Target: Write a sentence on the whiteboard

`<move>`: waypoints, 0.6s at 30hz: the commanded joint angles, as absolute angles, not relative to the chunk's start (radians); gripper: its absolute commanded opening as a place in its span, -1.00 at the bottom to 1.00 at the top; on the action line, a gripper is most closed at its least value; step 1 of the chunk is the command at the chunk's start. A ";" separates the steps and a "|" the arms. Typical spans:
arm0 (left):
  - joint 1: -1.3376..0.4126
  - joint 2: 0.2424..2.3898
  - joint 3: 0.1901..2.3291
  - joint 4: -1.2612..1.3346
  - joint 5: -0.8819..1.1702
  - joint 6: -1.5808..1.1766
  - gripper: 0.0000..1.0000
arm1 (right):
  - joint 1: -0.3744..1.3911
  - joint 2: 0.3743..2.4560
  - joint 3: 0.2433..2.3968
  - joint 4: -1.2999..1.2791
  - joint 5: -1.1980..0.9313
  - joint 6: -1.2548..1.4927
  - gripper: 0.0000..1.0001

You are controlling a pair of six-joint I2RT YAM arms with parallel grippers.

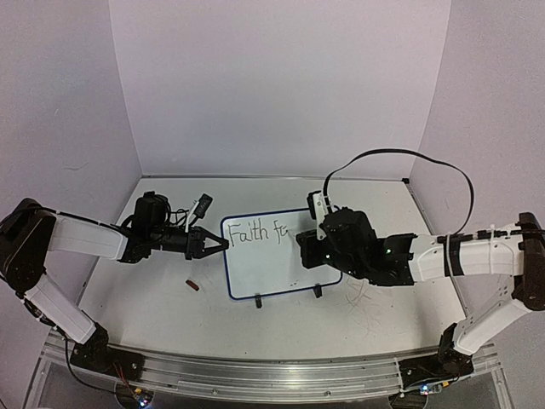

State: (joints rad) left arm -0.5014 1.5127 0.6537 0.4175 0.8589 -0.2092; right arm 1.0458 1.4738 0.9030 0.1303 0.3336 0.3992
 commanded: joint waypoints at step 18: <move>-0.515 1.530 0.688 0.387 0.842 -0.170 -1.00 | 1.035 1.461 0.903 0.126 0.331 0.416 -1.00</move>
